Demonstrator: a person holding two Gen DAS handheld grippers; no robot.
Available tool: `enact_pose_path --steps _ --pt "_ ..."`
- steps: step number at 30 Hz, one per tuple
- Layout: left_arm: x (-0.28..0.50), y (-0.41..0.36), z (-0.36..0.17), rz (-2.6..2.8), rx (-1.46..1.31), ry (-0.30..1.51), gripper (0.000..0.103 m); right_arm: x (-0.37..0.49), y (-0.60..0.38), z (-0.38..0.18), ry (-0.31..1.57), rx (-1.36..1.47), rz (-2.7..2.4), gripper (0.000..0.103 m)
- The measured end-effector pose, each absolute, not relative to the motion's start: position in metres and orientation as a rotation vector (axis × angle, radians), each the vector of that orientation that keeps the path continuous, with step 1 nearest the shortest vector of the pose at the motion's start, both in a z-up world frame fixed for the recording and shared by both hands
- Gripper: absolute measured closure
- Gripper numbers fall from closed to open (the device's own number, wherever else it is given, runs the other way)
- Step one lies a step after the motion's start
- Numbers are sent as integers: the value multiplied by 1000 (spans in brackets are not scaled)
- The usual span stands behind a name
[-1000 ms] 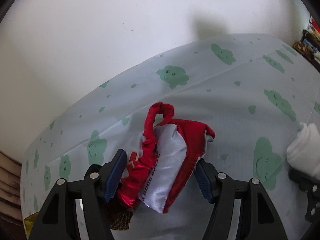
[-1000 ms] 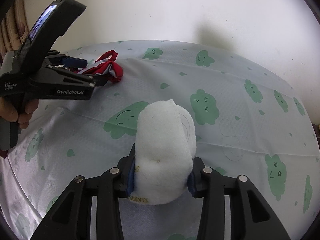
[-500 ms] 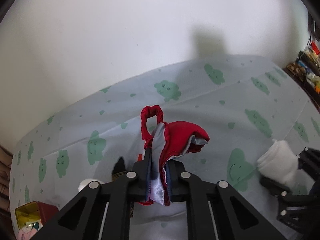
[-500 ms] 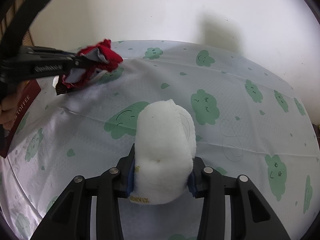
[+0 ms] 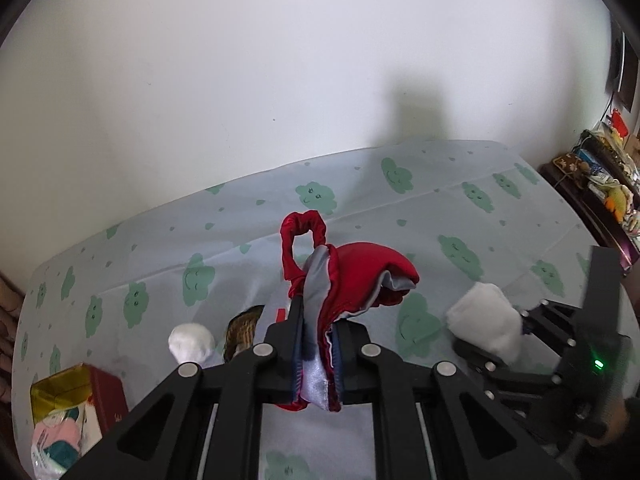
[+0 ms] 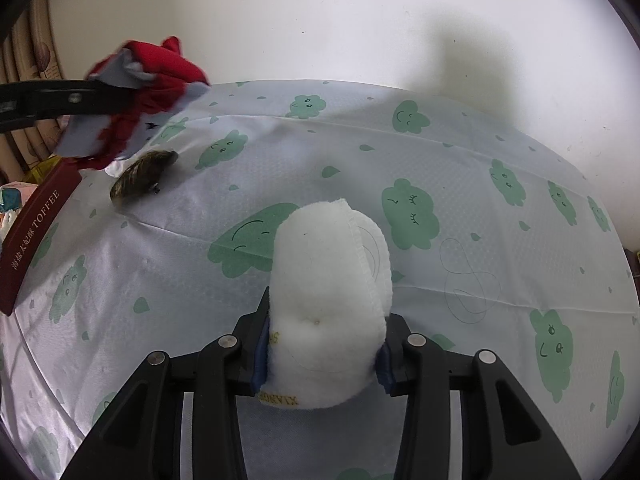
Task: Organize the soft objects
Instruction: 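Lift and carry the red-and-white sock over the tin with the left gripper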
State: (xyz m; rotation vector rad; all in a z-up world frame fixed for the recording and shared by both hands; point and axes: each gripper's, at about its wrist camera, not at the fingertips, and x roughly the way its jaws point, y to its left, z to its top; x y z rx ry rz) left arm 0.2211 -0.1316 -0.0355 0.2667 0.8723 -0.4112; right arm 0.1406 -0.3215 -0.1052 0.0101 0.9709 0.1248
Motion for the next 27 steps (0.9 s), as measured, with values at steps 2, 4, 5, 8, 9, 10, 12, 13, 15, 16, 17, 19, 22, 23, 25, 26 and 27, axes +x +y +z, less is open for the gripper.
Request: enact_pose_path --steps 2,4,5,8,9,10,12,13,15,16,17,19,22,23,25,26,27 --pt "216 -127 -30 -403 257 878 91 141 -321 -105 971 10 125 62" --pt "212 -122 -25 -397 252 879 91 141 -321 -105 971 9 124 62" --pt "208 -118 -21 -393 244 874 91 140 -321 -105 971 7 124 62" --pt "201 -110 -13 -385 242 861 91 141 -321 -106 971 7 124 62" --pt "198 -106 -10 -384 235 859 91 142 -321 -106 971 6 124 62" --pt "197 -104 -8 -384 231 862 91 142 -322 -106 972 6 124 62" --pt "193 -96 -3 -370 219 855 91 141 -321 -106 972 7 124 63" --pt "191 -94 -1 -369 214 853 91 141 -321 -106 972 7 124 63" --pt "188 -84 3 -354 197 855 91 141 -321 -106 972 6 123 63" --pt "187 -80 5 -347 192 855 91 141 -322 -106 972 6 123 63" --pt "185 -77 7 -343 189 853 91 141 -321 -106 972 6 123 63" --pt "181 -68 11 -324 182 852 91 141 -321 -106 972 6 123 63" --pt "174 -53 15 -303 170 852 91 141 -321 -106 972 5 123 63" --pt "172 -48 17 -296 167 854 91 141 -322 -106 972 5 123 63" --pt "168 -35 20 -277 150 856 91 141 -322 -106 972 6 123 63" --pt "166 -30 22 -263 147 852 91 141 -322 -106 972 6 123 63" --pt "164 -23 24 -252 149 852 91 141 -322 -106 972 6 123 62"
